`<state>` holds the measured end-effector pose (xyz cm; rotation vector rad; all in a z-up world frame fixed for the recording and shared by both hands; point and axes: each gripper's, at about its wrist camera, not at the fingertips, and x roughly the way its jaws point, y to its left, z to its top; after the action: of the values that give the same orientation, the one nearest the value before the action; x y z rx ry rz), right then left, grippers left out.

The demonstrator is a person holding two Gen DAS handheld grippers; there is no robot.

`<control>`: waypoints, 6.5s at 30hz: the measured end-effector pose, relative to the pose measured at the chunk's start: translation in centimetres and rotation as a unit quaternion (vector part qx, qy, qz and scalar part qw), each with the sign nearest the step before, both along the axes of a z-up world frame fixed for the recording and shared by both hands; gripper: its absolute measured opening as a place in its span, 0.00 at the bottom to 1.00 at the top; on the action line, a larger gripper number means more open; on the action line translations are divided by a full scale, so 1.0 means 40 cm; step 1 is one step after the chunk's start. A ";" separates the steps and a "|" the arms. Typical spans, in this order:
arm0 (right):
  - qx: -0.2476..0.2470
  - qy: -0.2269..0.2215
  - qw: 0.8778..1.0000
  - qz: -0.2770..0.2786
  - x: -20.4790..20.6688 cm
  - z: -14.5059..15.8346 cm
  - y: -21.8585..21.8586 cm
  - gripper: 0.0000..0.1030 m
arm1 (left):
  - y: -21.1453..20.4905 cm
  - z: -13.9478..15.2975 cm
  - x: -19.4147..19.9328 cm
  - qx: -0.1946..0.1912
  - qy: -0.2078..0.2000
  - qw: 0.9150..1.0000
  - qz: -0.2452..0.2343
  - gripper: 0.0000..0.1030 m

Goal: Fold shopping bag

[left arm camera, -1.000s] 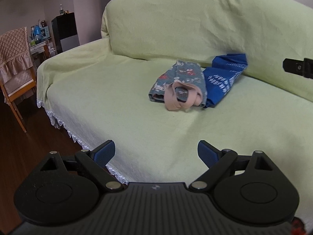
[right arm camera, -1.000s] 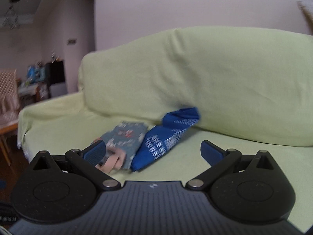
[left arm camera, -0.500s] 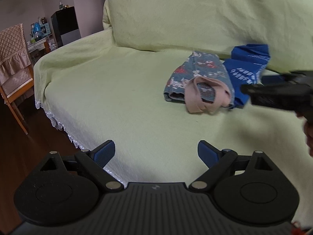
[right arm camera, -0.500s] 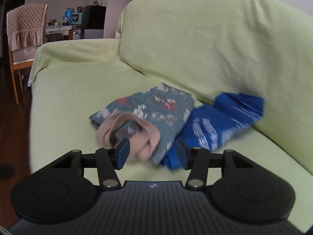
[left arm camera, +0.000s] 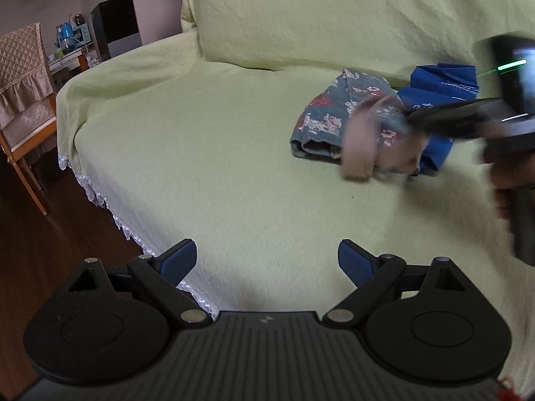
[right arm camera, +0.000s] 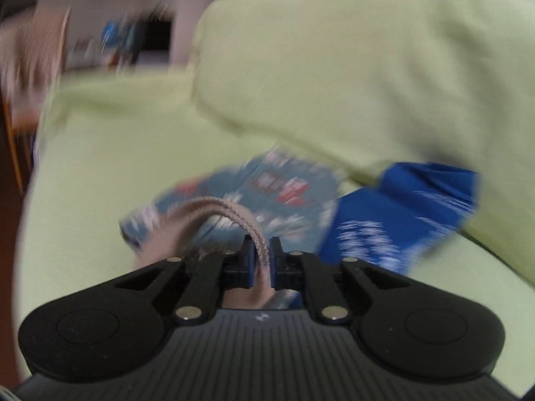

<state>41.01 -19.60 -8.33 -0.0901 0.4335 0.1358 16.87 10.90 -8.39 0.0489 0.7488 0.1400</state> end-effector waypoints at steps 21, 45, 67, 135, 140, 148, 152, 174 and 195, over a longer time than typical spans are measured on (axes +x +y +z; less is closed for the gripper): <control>-0.162 0.057 0.980 -0.098 -0.661 0.034 -0.144 0.58 | -0.182 -0.006 -0.049 -0.066 0.027 0.993 -0.098 0.90; -0.043 0.033 0.997 -0.050 -0.241 0.047 -0.235 0.50 | -0.255 -0.148 0.156 -0.250 0.096 0.963 -0.026 0.89; 0.139 0.010 0.878 -0.458 -0.867 0.155 -0.546 0.57 | -0.532 0.044 -0.074 -0.096 -0.032 0.961 -0.257 0.37; -0.203 0.272 0.827 -0.449 -1.326 -0.018 -0.659 0.79 | -0.797 0.004 -0.273 -0.027 0.054 0.893 -0.446 0.56; 0.136 0.142 0.849 -0.491 -1.510 0.010 -0.604 0.90 | -0.918 0.055 -0.161 -0.037 0.050 0.864 -0.499 0.64; 0.535 0.104 0.704 -0.456 -1.569 -0.221 -0.575 0.91 | -1.147 -0.022 0.015 -0.034 0.135 0.834 -0.534 0.68; 0.602 0.058 0.652 -0.457 -1.561 -0.265 -0.568 0.91 | -1.211 -0.092 0.079 -0.056 0.184 0.825 -0.531 0.76; 0.165 -0.020 0.920 -0.355 -1.033 0.194 -0.826 0.10 | -0.770 -0.012 -0.108 -0.168 -0.024 0.900 -0.401 0.12; 0.392 0.040 0.829 -0.396 -0.995 -0.070 -0.833 0.49 | -0.819 -0.128 0.215 -0.226 0.136 0.893 -0.363 0.53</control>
<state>1.20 -52.93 -11.12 0.9137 0.4401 -0.5135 25.48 -21.84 -13.53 -0.1000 0.9830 -0.7740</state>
